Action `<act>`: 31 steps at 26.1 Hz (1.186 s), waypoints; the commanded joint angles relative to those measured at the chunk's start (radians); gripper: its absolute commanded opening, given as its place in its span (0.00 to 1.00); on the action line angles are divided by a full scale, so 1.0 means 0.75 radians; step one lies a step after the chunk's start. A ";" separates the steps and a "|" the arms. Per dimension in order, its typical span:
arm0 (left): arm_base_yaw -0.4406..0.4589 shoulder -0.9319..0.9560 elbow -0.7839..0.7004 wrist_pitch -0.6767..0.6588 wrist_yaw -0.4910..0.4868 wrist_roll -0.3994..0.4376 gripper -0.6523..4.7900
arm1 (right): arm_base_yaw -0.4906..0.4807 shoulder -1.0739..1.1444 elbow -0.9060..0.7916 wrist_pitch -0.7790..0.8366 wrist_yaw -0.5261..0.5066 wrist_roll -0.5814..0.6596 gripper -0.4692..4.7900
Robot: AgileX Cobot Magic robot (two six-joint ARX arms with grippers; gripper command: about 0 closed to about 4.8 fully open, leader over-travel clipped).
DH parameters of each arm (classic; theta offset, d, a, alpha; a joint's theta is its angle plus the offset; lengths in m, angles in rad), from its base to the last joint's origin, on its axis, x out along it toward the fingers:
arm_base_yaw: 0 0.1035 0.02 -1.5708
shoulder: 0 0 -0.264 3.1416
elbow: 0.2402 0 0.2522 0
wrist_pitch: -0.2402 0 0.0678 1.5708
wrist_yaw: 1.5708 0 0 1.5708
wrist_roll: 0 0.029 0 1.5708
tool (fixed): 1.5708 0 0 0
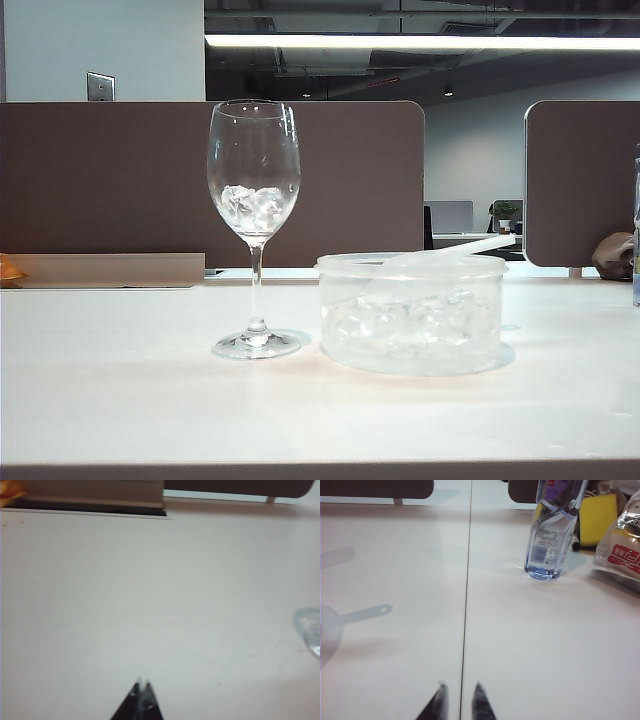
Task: Pick up an ice shovel filled with ice cubes and pour the ice from the shovel into the glass.
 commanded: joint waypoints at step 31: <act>0.083 0.001 -0.008 0.017 -0.031 0.031 0.11 | -0.002 0.000 -0.010 0.001 -0.005 -0.003 0.23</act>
